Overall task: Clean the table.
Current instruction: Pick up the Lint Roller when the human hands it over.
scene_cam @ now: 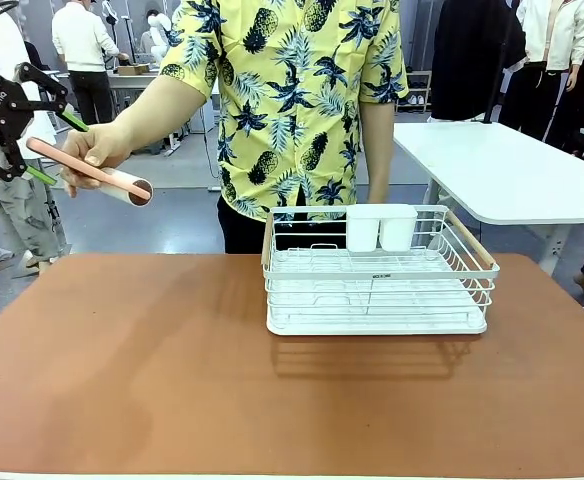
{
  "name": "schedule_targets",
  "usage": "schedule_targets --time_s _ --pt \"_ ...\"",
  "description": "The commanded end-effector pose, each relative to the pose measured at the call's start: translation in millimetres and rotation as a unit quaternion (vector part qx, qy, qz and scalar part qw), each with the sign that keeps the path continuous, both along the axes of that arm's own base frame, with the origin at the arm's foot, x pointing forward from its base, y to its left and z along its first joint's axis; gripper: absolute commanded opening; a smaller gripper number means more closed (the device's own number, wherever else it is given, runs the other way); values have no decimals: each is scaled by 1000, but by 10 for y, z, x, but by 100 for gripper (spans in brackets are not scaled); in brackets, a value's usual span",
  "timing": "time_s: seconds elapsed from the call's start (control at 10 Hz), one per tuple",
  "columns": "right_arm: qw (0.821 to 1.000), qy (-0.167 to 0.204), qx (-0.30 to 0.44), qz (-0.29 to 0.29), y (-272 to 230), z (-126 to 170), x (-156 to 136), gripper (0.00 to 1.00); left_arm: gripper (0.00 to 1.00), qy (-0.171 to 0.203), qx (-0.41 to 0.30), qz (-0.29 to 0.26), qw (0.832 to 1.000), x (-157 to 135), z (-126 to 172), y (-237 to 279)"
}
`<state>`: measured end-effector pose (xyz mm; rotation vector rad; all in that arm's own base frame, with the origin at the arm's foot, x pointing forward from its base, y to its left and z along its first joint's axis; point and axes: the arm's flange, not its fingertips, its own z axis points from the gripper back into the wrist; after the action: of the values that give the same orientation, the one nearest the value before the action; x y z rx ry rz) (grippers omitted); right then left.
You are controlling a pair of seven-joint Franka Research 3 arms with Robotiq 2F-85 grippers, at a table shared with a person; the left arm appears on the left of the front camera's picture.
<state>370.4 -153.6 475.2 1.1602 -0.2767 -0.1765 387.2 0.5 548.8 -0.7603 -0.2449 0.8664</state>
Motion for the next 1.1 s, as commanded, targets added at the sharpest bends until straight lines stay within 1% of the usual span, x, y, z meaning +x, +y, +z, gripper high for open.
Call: schedule_targets --time_s 0.0,0.7,0.8,1.0 --pt "1000 -6 2 5 -5 26 -22 100 78 -4 5 8 1000 9 41 -23" --pt "1000 -6 2 5 -5 26 -22 100 9 -11 6 9 1000 0 68 -19" --pt "1000 -6 2 5 -5 26 -22 100 0 -12 7 8 1000 -19 83 -24" --pt "1000 -6 2 5 -5 26 -22 100 0 -13 8 7 1000 -33 90 -23"
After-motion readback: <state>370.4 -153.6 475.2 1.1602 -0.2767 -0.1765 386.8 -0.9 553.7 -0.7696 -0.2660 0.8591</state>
